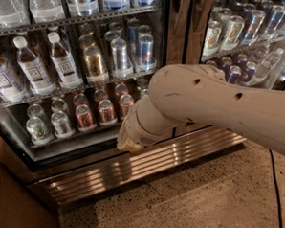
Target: Close left fridge door
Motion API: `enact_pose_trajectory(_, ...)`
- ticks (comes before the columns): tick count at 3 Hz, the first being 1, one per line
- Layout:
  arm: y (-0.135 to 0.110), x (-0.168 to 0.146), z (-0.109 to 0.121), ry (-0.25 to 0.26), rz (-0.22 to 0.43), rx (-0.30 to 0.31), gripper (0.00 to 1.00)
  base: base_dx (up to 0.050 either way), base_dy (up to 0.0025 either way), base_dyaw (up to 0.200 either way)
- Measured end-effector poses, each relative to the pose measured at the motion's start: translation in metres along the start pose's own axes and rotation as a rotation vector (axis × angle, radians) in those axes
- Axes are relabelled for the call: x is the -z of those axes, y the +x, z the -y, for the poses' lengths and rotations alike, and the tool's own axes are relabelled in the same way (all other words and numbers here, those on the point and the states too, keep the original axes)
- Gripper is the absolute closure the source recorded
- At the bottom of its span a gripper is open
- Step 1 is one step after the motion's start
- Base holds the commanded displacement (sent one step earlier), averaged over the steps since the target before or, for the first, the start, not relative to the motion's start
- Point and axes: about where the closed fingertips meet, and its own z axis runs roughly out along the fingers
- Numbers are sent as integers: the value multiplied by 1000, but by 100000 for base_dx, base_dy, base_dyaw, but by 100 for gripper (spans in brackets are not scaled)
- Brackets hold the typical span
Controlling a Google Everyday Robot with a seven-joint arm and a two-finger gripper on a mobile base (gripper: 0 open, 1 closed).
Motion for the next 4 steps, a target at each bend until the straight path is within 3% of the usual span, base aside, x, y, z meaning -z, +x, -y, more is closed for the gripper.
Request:
enact_pose_trajectory(1,0,0,0,0,0,0,100,-4999,-3,14)
enact_pose_trajectory(2,0,0,0,0,0,0,100,0,0,0)
enact_pose_trajectory(4,0,0,0,0,0,0,58,0,0,0)
